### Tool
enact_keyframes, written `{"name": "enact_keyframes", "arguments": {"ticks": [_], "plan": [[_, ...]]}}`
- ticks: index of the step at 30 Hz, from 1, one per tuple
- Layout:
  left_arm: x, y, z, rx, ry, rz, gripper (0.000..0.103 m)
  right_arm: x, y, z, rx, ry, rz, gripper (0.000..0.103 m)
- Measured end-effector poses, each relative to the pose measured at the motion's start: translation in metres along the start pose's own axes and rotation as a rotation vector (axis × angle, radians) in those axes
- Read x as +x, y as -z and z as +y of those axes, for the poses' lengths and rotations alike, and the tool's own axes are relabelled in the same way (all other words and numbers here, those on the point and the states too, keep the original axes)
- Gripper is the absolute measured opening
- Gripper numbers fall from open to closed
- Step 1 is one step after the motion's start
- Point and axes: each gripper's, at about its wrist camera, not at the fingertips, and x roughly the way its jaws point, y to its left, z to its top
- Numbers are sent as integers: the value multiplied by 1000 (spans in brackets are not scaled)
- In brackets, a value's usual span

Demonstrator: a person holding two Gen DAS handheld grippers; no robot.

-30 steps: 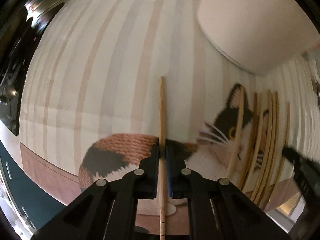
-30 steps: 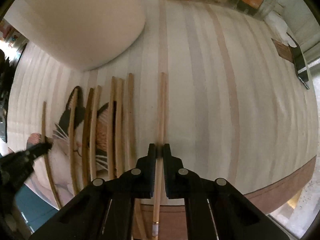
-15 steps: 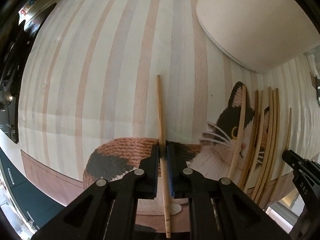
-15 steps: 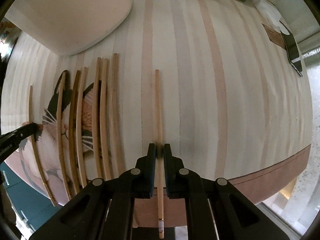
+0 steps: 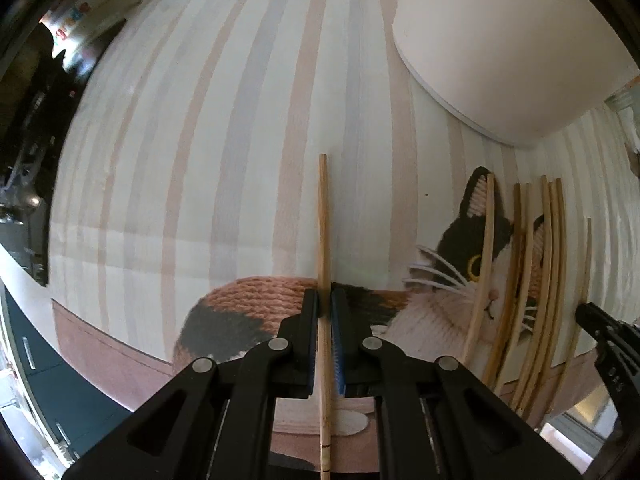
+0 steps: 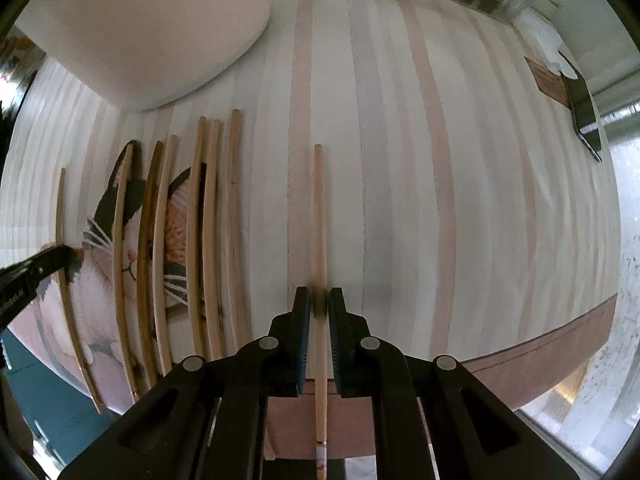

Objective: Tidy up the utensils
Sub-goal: 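Grasp a chopstick with the left tool while the right tool grasps another, then carry both chopsticks up and release them into the pink holder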

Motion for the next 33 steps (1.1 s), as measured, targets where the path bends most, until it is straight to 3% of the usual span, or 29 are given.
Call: {"name": "enact_keyframes", "arguments": {"ticks": [5, 16, 25, 33], "plan": [[-35, 9, 1, 12, -27, -101, 4, -11, 8, -7, 29, -18, -37, 7], [-138, 5, 3, -23, 8, -341, 4, -89, -2, -17, 88, -61, -250, 7], [-229, -15, 20, -82, 91, -528, 4, -161, -18, -26, 154, -153, -432, 7], [-321, -41, 41, -151, 190, -701, 4, -257, -46, -30, 159, -251, -626, 7]]}}
